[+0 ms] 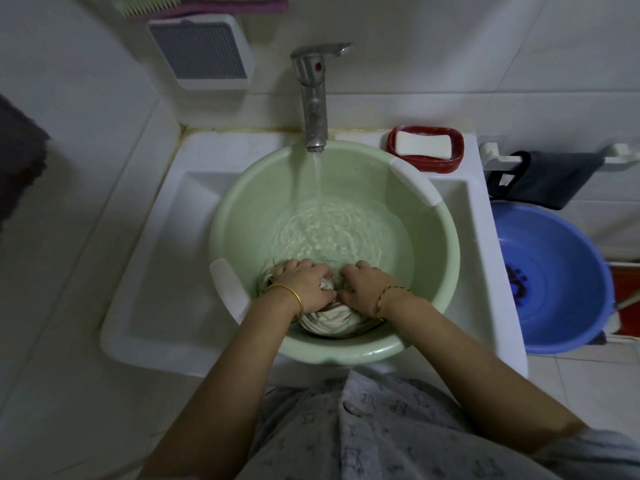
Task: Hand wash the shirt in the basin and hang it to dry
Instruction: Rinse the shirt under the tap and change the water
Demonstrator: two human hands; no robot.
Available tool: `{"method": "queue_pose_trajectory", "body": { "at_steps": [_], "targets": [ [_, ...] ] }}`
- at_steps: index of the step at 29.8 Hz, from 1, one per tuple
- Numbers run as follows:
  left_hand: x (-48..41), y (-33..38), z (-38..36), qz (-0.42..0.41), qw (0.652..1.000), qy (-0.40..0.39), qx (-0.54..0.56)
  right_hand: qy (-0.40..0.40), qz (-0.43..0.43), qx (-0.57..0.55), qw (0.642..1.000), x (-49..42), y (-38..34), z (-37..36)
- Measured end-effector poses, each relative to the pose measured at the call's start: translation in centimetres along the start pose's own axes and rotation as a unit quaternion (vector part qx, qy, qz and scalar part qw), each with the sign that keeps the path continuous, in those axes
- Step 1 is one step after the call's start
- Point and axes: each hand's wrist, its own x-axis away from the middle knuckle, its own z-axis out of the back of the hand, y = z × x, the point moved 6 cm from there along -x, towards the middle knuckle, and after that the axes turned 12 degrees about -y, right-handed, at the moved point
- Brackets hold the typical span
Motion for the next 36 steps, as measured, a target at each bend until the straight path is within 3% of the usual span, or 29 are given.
{"method": "queue_pose_trajectory", "body": {
  "at_steps": [36],
  "targets": [
    [-0.34,-0.17,-0.19,0.000,1.000,0.001,0.000,-0.002,0.001,0.001,1.000,-0.04,-0.04,0.00]
  ]
}}
